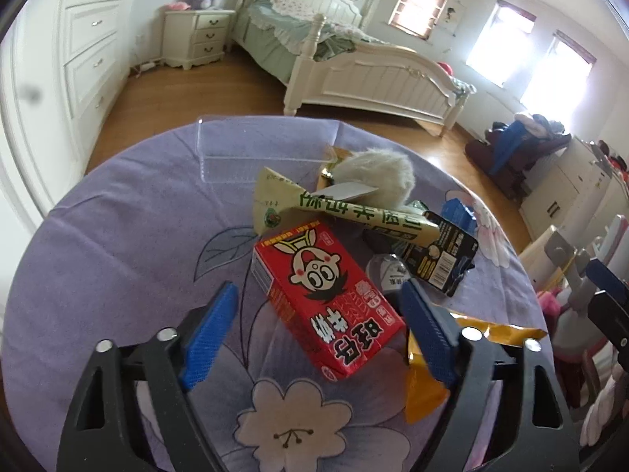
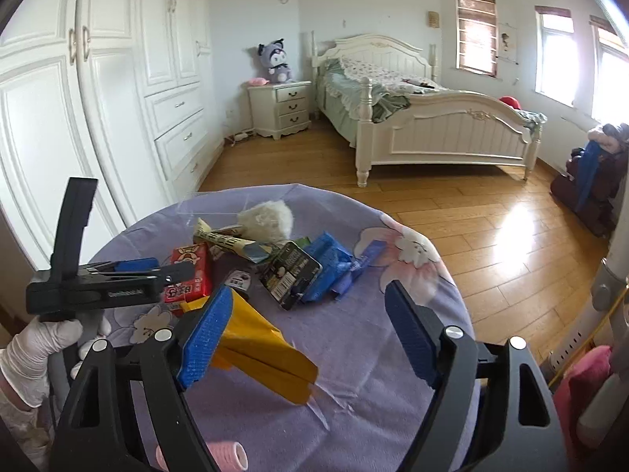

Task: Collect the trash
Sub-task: 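Grasp another red milk box with the left tool while the right tool grasps a thin snack stick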

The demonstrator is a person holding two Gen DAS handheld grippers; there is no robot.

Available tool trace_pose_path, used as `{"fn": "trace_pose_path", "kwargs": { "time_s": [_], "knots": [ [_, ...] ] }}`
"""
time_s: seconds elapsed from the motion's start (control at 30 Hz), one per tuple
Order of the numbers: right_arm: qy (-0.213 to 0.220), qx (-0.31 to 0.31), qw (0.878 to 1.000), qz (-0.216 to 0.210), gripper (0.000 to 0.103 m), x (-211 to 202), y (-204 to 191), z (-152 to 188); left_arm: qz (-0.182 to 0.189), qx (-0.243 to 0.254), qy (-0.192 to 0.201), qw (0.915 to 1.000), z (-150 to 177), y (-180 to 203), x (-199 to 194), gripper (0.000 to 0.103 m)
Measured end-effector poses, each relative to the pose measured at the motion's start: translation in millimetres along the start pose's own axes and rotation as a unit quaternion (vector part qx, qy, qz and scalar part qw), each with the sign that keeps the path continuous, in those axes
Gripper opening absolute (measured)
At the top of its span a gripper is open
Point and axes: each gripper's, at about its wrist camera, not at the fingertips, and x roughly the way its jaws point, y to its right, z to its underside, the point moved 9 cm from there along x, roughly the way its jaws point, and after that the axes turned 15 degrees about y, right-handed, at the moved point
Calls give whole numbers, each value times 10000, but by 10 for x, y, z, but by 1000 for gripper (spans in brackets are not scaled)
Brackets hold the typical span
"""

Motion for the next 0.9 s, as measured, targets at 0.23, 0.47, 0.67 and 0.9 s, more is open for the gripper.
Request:
{"fn": "trace_pose_path", "kwargs": {
  "time_s": [0.23,0.47,0.67,0.9],
  "knots": [
    [-301,-604,9953,-691,58,491,-451,-98,-5,4,-14,10000,7,-217,-46,57],
    [-822,-1525,9794,-1041,51,1071,-879,25,257,-220,0,9994,68,-350,-179,56],
    [-1347,-1785,9703,-918,24,1363,-937,271,249,-143,2,9996,105,-276,-287,56],
    [-1015,-922,9847,-1076,16,936,-804,180,104,50,-100,9999,100,-110,-148,60]
  ]
}}
